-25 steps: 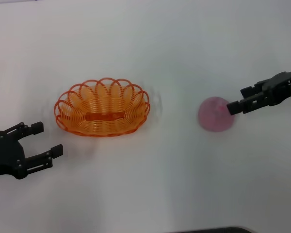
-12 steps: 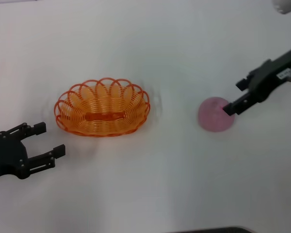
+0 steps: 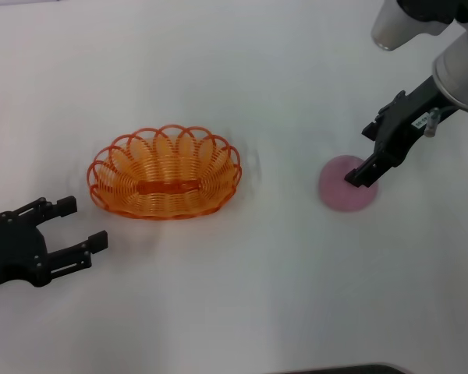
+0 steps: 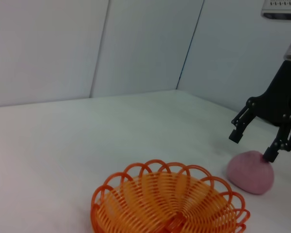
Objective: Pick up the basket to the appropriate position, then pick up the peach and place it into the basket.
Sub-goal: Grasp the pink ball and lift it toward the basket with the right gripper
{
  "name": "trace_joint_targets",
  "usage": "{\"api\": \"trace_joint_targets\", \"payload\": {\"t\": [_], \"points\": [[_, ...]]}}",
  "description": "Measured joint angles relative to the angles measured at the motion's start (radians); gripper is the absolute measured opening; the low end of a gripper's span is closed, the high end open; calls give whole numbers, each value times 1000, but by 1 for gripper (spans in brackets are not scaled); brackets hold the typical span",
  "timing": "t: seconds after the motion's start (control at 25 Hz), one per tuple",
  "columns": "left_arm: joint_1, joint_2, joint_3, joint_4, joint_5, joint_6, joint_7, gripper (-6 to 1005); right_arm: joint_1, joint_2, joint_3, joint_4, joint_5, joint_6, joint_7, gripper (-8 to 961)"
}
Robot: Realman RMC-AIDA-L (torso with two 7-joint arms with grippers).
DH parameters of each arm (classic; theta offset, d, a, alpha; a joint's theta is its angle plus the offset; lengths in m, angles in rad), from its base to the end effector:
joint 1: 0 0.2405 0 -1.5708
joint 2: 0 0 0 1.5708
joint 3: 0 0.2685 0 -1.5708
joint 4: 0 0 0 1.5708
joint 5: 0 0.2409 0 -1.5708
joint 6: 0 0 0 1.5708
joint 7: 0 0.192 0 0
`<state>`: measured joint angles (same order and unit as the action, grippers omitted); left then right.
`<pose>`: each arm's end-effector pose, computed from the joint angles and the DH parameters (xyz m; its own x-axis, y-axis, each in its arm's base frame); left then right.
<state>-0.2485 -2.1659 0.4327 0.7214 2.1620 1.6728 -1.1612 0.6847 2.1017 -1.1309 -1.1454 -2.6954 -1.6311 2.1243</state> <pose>-0.3597 0.2685 -0.0479 0.7423 0.4005 0.5372 0.5839 -0.7799 -0.2253 0.2404 0.4024 -0.0371 0.7991 -0.4984 0.3361 -0.4147 -0.8618 -0.2920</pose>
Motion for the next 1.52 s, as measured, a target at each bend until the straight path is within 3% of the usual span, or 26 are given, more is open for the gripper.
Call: {"api": "trace_joint_targets", "payload": {"t": [0.76,1.04,1.52], "points": [[2,2,-3,-3,-10,4,-1,826,1,2,-68,72,49,32,28,948],[0,3,-5,-14,-10,4,-2,826,-2,1,-135,94,47,80,61,947],[0,3,-5,-20,-10,3,-4,826,1,-1,-141,96,43,92,87,943]]}}
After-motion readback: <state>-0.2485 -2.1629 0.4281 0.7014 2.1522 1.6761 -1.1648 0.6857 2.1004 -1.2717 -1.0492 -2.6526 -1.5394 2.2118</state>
